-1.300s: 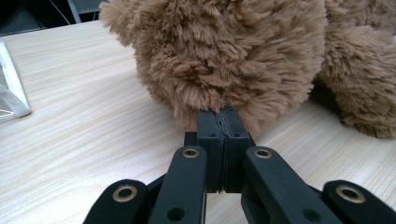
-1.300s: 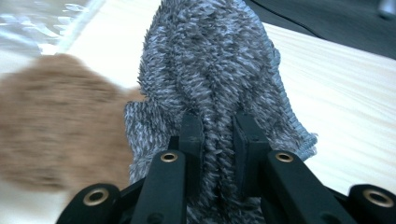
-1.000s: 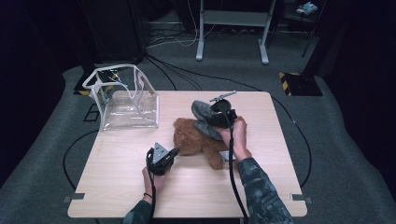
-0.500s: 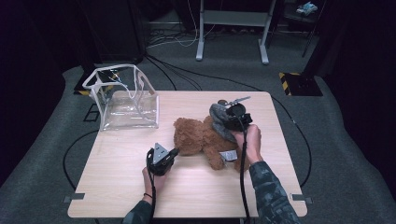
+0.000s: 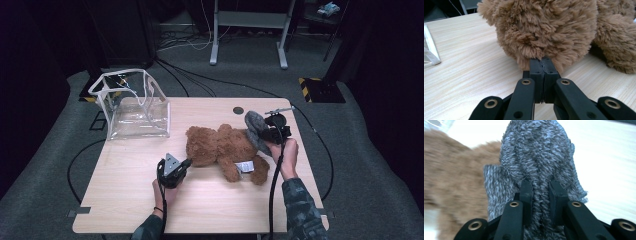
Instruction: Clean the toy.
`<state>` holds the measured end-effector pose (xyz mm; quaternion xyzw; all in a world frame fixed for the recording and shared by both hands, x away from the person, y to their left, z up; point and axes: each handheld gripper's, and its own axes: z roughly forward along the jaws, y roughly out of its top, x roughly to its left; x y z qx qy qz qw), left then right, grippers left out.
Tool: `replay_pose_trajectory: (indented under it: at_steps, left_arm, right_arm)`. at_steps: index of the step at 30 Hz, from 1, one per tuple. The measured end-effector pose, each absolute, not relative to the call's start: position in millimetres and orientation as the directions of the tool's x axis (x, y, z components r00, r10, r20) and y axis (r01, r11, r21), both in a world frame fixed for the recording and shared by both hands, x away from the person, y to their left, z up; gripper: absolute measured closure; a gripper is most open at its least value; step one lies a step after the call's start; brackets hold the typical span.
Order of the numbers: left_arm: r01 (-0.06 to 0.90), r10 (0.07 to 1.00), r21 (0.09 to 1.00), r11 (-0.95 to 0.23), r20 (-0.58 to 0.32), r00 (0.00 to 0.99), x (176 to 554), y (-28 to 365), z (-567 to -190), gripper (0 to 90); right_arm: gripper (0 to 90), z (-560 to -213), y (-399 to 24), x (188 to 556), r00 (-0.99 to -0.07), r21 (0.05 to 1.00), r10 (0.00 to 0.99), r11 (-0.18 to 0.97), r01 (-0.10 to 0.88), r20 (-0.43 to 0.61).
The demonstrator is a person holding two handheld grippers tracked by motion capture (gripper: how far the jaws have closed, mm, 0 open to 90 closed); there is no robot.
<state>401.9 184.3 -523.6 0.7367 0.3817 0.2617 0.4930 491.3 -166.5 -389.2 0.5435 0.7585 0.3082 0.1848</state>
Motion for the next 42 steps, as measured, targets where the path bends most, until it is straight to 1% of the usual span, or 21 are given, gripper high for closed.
replay_pose_trajectory:
  at_steps: [5,7,9,11,13,15,16,20,27,32,35,38,39,42]
  left_arm:
    - [0.303,0.819,0.927,-0.222,0.008,0.574,402,184,-524,88.8]
    - [0.304,0.82,0.926,-0.223,0.01,0.573,401,184,-524,88.8]
    - [0.294,0.823,0.929,-0.224,0.019,0.568,401,184,-524,88.8]
    - [0.292,0.821,0.929,-0.228,0.022,0.571,401,184,-524,88.8]
    - [0.296,0.822,0.928,-0.227,0.02,0.57,401,184,-524,88.9]
    - [0.292,0.824,0.931,-0.22,0.017,0.566,401,184,-524,88.9]
    - [0.291,0.825,0.932,-0.218,0.017,0.565,401,184,-524,88.9]
    - [0.29,0.822,0.931,-0.223,0.019,0.569,401,184,-524,88.9]
    - [0.292,0.82,0.929,-0.228,0.022,0.572,401,184,-524,88.9]
    - [0.29,0.82,0.929,-0.231,0.025,0.572,401,184,-524,88.9]
    - [0.291,0.818,0.928,-0.231,0.023,0.575,401,184,-524,88.9]
    - [0.293,0.818,0.928,-0.232,0.023,0.574,401,184,-524,88.9]
    - [0.29,0.82,0.929,-0.23,0.024,0.572,401,183,-524,88.9]
    - [0.294,0.822,0.927,-0.233,0.026,0.569,401,183,-524,88.9]
  right_arm:
    - [75.7,-374,-138,478,-0.441,0.709,0.895,0.269,0.652,0.065]
    - [75.7,-372,-116,475,-0.497,0.714,0.866,0.318,0.624,0.049]
    - [75.6,-374,-95,474,-0.531,0.713,0.847,0.357,0.604,0.026]
    - [75.7,-378,-76,476,-0.555,0.705,0.831,0.37,0.605,0.039]
    - [75.6,-387,-57,480,-0.585,0.681,0.811,0.428,0.594,0.001]
    - [75.7,-394,-47,483,-0.581,0.657,0.813,0.459,0.598,-0.038]
    - [75.7,-396,-47,485,-0.577,0.653,0.816,0.457,0.604,-0.037]
    - [75.9,-398,-61,487,-0.56,0.65,0.828,0.44,0.62,-0.026]
    - [76.0,-397,-114,483,-0.476,0.657,0.879,0.36,0.662,-0.002]
    - [76.1,-401,-142,480,-0.417,0.663,0.909,0.305,0.684,0.012]
    - [76.0,-404,-154,477,-0.376,0.663,0.927,0.28,0.694,0.002]
    - [76.0,-406,-161,473,-0.358,0.664,0.934,0.263,0.7,0.008]
    - [76.1,-403,-163,470,-0.358,0.677,0.933,0.245,0.694,0.03]
    - [76.1,-395,-157,463,-0.384,0.703,0.923,0.253,0.665,0.031]
